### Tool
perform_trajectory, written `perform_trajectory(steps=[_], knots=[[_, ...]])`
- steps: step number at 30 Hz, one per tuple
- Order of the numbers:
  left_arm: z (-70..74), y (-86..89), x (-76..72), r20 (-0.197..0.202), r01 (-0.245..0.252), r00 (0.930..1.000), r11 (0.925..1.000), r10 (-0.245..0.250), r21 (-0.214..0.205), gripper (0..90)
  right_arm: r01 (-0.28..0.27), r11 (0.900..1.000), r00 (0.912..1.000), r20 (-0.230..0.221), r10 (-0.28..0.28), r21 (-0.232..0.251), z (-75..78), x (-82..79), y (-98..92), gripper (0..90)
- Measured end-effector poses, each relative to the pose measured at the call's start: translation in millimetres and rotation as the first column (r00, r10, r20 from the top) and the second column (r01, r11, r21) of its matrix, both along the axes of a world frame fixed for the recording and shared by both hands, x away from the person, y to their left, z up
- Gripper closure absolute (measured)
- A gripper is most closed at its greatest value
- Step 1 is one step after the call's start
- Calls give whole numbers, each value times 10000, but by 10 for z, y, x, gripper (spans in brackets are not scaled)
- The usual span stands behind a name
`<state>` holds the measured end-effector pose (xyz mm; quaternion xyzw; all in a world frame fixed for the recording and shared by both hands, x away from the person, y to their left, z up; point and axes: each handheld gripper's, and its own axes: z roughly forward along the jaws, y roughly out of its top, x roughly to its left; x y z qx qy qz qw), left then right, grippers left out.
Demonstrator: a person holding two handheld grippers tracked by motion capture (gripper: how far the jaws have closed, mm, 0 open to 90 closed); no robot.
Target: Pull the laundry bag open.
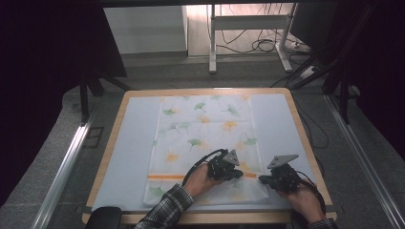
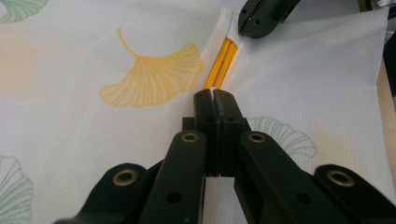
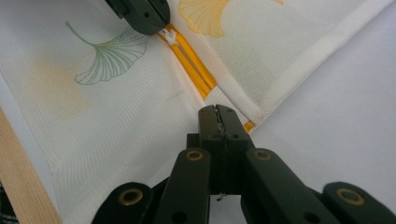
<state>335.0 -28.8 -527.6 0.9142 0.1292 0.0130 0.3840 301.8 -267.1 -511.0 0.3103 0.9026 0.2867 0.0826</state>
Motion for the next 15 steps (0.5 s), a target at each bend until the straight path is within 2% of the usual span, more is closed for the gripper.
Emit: perform_trajectory(steps=[15], knots=[[16, 133, -34, 2, -164, 9999, 9998, 164, 117, 900, 53, 9999, 10000, -63, -52, 96, -3, 2, -8, 894]])
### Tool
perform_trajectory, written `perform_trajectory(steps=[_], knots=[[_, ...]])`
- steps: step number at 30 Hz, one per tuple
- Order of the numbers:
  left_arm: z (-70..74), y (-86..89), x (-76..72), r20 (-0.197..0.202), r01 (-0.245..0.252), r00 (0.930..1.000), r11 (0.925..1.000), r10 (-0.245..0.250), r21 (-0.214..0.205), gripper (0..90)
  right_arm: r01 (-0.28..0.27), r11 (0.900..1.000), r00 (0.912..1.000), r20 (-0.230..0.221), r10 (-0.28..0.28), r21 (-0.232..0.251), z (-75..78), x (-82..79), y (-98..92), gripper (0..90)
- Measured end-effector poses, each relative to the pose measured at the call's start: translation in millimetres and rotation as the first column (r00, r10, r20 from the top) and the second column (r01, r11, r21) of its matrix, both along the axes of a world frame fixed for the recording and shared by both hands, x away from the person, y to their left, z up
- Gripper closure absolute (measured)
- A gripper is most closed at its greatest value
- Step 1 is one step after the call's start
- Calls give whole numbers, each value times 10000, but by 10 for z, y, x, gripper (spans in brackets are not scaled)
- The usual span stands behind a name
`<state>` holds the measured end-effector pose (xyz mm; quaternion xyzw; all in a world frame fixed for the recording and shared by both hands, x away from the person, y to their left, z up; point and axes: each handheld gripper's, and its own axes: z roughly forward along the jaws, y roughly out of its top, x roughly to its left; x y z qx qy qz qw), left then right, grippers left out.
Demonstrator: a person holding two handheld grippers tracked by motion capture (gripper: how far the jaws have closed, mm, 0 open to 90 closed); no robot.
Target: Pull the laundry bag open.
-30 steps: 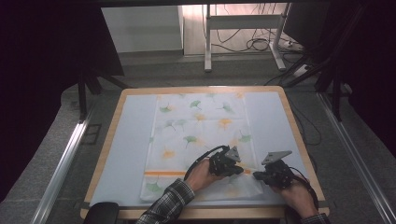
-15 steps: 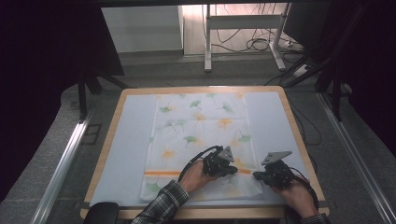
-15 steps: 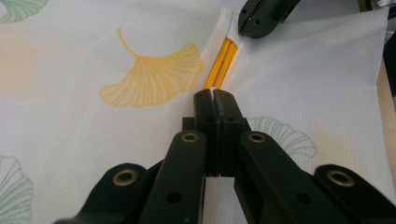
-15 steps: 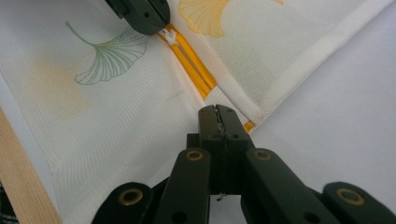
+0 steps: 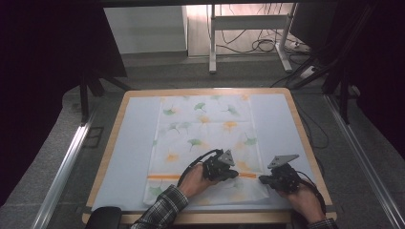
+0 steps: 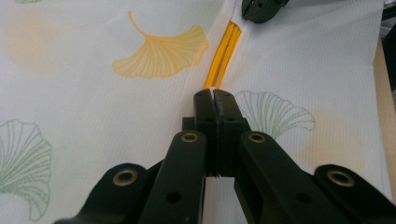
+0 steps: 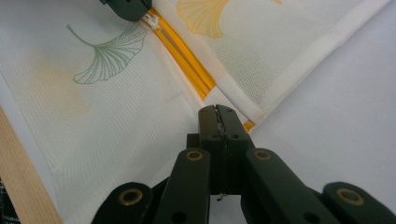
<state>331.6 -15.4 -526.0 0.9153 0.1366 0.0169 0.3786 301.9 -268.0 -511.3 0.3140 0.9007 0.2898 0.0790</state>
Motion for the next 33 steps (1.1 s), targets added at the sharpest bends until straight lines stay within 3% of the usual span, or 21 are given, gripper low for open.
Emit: perform_trajectory(steps=[33], knots=[[0, 304, -63, -78, -349, 9994, 9992, 351, 212, 900, 96, 10000, 9999, 134, -97, 24, -7, -20, 4, 893]])
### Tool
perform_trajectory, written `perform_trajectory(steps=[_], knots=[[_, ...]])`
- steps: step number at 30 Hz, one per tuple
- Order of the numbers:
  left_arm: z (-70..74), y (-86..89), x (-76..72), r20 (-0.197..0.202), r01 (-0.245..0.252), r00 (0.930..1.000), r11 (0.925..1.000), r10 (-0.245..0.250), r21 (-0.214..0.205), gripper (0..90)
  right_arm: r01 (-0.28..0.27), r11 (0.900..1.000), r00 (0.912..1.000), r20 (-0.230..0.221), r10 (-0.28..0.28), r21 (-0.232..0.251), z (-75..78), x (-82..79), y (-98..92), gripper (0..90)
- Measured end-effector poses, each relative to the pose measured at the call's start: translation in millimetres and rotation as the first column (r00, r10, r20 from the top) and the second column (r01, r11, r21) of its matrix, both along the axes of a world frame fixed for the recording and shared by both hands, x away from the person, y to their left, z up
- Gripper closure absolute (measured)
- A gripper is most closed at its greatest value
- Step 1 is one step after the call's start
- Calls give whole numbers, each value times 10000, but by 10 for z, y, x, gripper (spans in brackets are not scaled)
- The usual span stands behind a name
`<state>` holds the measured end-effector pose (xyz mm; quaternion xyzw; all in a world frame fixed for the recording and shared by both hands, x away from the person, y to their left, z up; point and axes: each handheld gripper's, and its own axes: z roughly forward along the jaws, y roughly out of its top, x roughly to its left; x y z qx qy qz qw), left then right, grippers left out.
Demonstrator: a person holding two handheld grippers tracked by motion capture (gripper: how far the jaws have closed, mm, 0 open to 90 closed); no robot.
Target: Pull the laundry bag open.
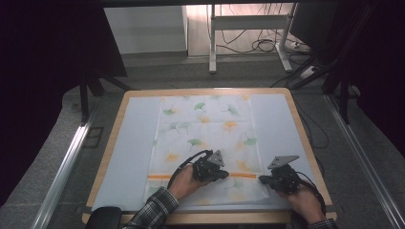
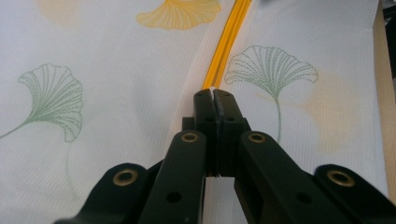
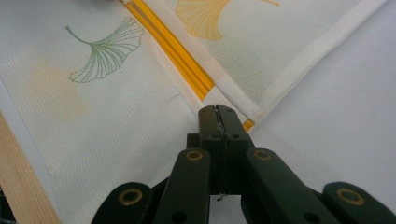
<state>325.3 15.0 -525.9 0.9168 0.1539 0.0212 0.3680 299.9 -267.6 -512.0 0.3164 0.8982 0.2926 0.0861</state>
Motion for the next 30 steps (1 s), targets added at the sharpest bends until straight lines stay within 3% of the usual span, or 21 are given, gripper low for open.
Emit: perform_trajectory(steps=[30], knots=[[4, 372, -74, -42, -464, 9989, 9989, 464, 50, 900, 58, 10000, 10000, 19, -58, 47, -3, -4, -1, 894]])
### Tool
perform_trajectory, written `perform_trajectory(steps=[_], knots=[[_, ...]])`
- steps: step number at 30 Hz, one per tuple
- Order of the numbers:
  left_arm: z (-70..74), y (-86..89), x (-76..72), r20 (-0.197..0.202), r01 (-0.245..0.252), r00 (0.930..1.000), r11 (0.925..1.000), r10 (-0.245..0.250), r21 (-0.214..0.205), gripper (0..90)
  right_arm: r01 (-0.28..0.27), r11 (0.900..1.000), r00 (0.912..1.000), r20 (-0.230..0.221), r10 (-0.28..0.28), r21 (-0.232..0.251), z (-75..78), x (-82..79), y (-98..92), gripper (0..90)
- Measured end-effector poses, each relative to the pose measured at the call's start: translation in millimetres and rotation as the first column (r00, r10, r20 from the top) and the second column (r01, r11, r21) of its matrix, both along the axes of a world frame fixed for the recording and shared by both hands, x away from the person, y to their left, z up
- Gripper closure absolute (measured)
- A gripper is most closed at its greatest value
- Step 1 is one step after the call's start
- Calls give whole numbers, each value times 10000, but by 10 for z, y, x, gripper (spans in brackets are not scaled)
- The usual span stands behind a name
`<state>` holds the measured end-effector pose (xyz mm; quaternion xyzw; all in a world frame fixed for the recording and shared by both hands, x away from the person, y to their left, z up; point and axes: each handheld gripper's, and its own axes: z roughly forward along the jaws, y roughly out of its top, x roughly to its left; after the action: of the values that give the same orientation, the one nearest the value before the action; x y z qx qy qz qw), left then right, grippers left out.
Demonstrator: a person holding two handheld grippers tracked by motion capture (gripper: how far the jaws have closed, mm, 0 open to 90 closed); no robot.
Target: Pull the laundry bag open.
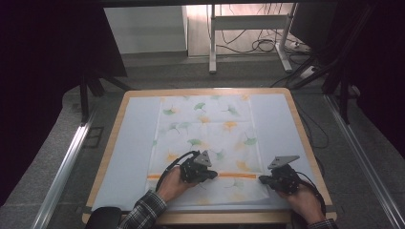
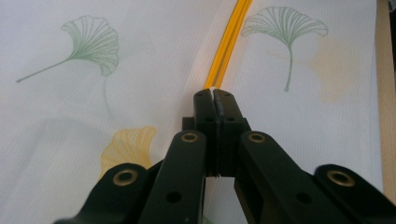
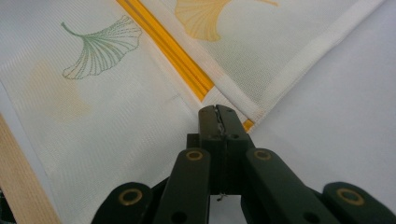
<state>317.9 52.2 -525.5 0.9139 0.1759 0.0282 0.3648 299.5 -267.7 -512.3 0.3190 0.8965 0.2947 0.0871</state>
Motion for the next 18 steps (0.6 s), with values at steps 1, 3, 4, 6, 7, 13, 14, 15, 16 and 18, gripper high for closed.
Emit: perform_trajectory(steps=[1, 3, 4, 6, 7, 13, 14, 15, 16, 18], knots=[[0, 0, 0, 0, 0, 10000, 10000, 0, 0, 900, 0, 10000, 10000, 0, 0, 0, 0, 0, 0, 894], [3, 13, -4, 23, -7, 10000, 10000, 7, 25, 900, 12, 10000, 10000, 2, -12, -12, 0, -1, 1, 893], [4, 33, -14, 16, -62, 10000, 10000, 62, 53, 900, 16, 10000, 10000, 5, -16, -2, 0, -2, 1, 893], [2, 45, -17, 4, -88, 10000, 9999, 88, 93, 900, 31, 10000, 10000, -8, -31, 8, 0, -2, 0, 893], [-2, 58, -20, -5, -113, 9999, 9999, 113, 92, 900, 31, 10000, 10000, -8, -31, 8, 0, -2, 0, 893], [6, 119, -33, -21, -208, 9998, 9997, 208, 107, 900, 29, 10000, 10000, 8, -29, -3, 0, -3, 1, 893], [10, 137, -39, -28, -215, 9998, 9997, 216, 139, 900, 32, 10000, 10000, 10, -32, -9, 0, -4, 2, 893], [10, 137, -39, -28, -215, 9998, 9997, 216, 139, 900, 32, 10000, 10000, 10, -32, -9, 0, -4, 2, 893], [14, 159, -43, -8, -205, 9998, 9996, 205, 175, 900, 33, 10000, 10000, 11, -33, -3, 0, -4, 1, 893], [16, 184, -52, -24, -253, 9997, 9996, 253, 150, 900, 34, 10000, 10000, 13, -34, -1, -1, -4, 1, 893]])
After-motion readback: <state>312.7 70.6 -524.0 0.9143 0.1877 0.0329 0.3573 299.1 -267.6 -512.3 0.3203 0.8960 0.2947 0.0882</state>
